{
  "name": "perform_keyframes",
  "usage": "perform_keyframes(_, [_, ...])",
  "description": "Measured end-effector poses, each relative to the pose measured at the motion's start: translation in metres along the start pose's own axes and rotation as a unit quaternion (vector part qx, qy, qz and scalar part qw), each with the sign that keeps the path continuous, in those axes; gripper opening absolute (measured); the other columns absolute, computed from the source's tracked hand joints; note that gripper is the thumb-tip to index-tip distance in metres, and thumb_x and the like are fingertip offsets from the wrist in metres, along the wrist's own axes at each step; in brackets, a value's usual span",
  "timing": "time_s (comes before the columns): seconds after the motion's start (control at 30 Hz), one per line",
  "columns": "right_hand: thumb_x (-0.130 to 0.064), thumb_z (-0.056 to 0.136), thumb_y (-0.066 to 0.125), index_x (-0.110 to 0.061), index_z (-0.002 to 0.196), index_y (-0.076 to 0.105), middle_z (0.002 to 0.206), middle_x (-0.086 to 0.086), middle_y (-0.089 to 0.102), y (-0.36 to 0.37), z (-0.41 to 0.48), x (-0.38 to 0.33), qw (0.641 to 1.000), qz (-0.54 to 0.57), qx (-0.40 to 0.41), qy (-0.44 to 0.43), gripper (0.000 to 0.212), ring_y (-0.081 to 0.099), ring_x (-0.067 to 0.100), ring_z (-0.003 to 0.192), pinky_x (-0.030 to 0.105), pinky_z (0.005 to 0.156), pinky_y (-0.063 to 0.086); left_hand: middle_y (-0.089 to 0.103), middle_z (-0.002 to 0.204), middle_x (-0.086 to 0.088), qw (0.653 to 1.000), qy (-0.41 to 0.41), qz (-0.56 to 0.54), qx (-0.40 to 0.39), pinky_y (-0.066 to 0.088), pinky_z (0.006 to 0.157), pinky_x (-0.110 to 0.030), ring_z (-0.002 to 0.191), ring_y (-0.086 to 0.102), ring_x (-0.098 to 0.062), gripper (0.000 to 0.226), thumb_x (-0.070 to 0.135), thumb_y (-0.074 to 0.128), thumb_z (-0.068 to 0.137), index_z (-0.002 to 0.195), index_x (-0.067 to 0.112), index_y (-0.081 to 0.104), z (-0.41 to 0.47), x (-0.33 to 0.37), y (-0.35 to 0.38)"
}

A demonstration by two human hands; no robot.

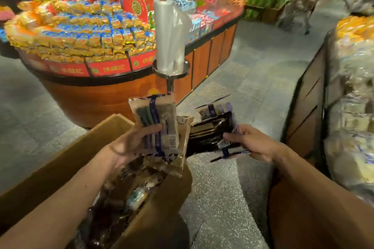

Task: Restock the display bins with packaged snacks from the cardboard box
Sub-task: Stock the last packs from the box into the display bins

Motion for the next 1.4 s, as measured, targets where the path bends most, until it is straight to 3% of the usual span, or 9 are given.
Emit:
perform_keyframes(0.13, [-0.013, 0.096, 0.061, -0.013, 0.105, 0.072, 0.109, 0.011, 0.075, -0.069, -0.102, -0.01, 0.993, 0.03, 0.101, -0.053, 0.015, 0.068, 0.038, 0.107, 0.047, 0.085, 0.059, 0.074, 0.105, -0.017, 0.996, 0.005, -0.025, -0.082, 0.062, 0.071, -0.05, 0.088, 0.074, -0.032, 0.098, 0.048, 0.1, 0.034, 0.116, 0.009, 0.063, 0.024, 0.02, 0.123])
perform_keyframes(0.2, [-0.009, 0.097, 0.058, -0.012, 0.1, 0.071, 0.102, 0.008, 0.077, -0.105, -0.154, 0.0, 0.984, 0.063, 0.154, -0.069, 0.013, 0.073, 0.022, 0.097, 0.029, 0.076, 0.06, 0.072, 0.106, -0.02, 0.992, 0.007, -0.035, -0.119, 0.061, 0.075, -0.051, 0.086, 0.073, -0.032, 0.055, 0.041, 0.09, 0.062, 0.106, 0.013, 0.072, 0.033, 0.02, 0.188])
perform_keyframes(0.27, [-0.023, 0.093, 0.069, -0.013, 0.107, 0.071, 0.107, 0.013, 0.076, -0.138, -0.204, 0.018, 0.971, 0.068, 0.218, -0.065, 0.018, 0.071, 0.029, 0.103, 0.042, 0.086, 0.06, 0.076, 0.094, -0.013, 0.987, -0.012, -0.062, -0.147, 0.063, 0.064, -0.041, 0.075, 0.075, -0.025, 0.028, 0.028, 0.069, 0.075, 0.098, 0.014, 0.072, 0.037, 0.013, 0.251])
perform_keyframes(0.37, [-0.046, 0.072, 0.084, -0.011, 0.125, 0.064, 0.122, 0.011, 0.071, -0.18, -0.268, 0.054, 0.951, 0.094, 0.291, -0.046, 0.066, 0.068, 0.028, 0.113, 0.044, 0.098, 0.054, 0.077, 0.089, -0.012, 0.971, -0.064, -0.066, -0.219, 0.062, 0.059, -0.043, 0.072, 0.075, -0.025, 0.031, 0.025, 0.059, 0.073, 0.097, 0.011, 0.073, 0.035, -0.01, 0.344])
perform_keyframes(0.5, [-0.047, 0.082, 0.075, -0.024, 0.099, 0.062, 0.101, -0.006, 0.066, -0.213, -0.35, 0.09, 0.907, 0.156, 0.391, -0.029, 0.031, 0.068, 0.008, 0.083, 0.022, 0.074, 0.052, 0.076, 0.097, -0.014, 0.945, -0.092, 0.042, -0.311, 0.062, 0.065, -0.039, 0.076, 0.075, -0.024, 0.041, 0.027, 0.067, 0.067, 0.104, 0.011, 0.068, 0.026, -0.043, 0.453])
perform_keyframes(0.7, [-0.059, 0.056, 0.091, -0.018, 0.127, 0.062, 0.118, 0.004, 0.073, -0.246, -0.467, 0.148, 0.824, 0.207, 0.526, -0.029, 0.087, 0.069, 0.028, 0.109, 0.052, 0.1, 0.052, 0.076, 0.096, -0.016, 0.898, -0.134, 0.096, -0.409, 0.062, 0.058, -0.037, 0.072, 0.075, -0.025, 0.05, 0.031, 0.069, 0.067, 0.112, 0.009, 0.066, 0.011, -0.093, 0.59])
perform_keyframes(0.9, [-0.07, 0.095, 0.029, -0.025, 0.134, 0.064, 0.138, 0.007, 0.061, -0.266, -0.562, 0.181, 0.72, 0.388, 0.556, -0.148, 0.069, 0.059, 0.031, 0.121, 0.051, 0.095, 0.05, 0.076, 0.093, -0.016, 0.848, -0.177, 0.084, -0.492, 0.06, 0.053, -0.035, 0.071, 0.075, -0.026, 0.053, 0.03, 0.069, 0.069, 0.115, 0.005, 0.065, -0.022, -0.131, 0.714])
perform_keyframes(1.2, [-0.038, 0.077, 0.082, -0.009, 0.123, 0.068, 0.117, 0.007, 0.07, -0.331, -0.654, 0.219, 0.667, 0.391, 0.617, -0.148, 0.056, 0.07, 0.015, 0.096, 0.026, 0.075, 0.058, 0.075, 0.1, -0.018, 0.782, -0.233, 0.047, -0.576, 0.061, 0.056, -0.036, 0.076, 0.076, -0.026, 0.114, 0.038, 0.102, 0.008, 0.111, 0.005, 0.068, -0.043, -0.16, 0.858])
perform_keyframes(1.4, [-0.018, 0.081, 0.07, 0.0, 0.108, 0.065, 0.087, 0.013, 0.073, -0.352, -0.716, 0.262, 0.585, 0.417, 0.678, -0.158, 0.033, 0.071, 0.021, 0.071, 0.033, 0.061, 0.059, 0.077, 0.09, -0.015, 0.766, -0.241, 0.039, -0.595, 0.059, 0.051, -0.034, 0.07, 0.075, -0.024, 0.082, 0.037, 0.101, 0.027, 0.096, 0.008, 0.07, -0.049, -0.18, 0.925])
Point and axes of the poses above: each hand's wrist, its own z-axis towards the middle knuckle, its own y-axis out of the palm, x = y × z, the point moved 10 cm from there along z, towards the middle knuckle
